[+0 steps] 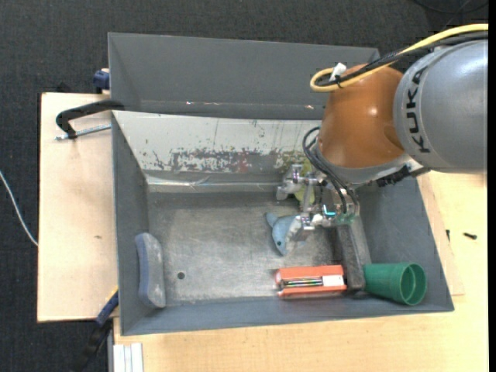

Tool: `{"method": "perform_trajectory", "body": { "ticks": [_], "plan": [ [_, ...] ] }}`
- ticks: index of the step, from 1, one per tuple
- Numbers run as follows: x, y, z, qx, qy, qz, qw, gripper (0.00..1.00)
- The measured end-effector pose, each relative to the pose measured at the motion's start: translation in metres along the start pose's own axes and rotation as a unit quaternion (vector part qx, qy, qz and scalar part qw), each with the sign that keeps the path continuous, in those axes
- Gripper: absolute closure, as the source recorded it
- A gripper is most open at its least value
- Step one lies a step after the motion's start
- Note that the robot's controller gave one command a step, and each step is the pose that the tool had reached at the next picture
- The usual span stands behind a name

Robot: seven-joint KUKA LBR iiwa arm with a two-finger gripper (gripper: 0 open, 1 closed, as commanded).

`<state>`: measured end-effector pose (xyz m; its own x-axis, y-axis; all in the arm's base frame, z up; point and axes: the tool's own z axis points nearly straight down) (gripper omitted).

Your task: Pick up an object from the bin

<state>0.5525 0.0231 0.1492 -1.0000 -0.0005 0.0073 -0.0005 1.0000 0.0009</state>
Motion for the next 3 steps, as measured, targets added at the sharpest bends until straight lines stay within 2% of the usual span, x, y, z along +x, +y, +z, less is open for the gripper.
{"method": "perform_trajectory", "body": {
  "ticks": [1, 2, 3],
  "plan": [
    [-0.001, 0.000, -0.004, 0.000, -0.0034, 0.000, 1.0000, 0.00],
    [-0.030, -0.020, 0.071, -0.001, -0.0043, -0.025, 0.9997, 1.00],
    [-0.030, -0.020, 0.071, -0.001, -0.0043, -0.025, 0.9997, 1.00]
  ]
}}
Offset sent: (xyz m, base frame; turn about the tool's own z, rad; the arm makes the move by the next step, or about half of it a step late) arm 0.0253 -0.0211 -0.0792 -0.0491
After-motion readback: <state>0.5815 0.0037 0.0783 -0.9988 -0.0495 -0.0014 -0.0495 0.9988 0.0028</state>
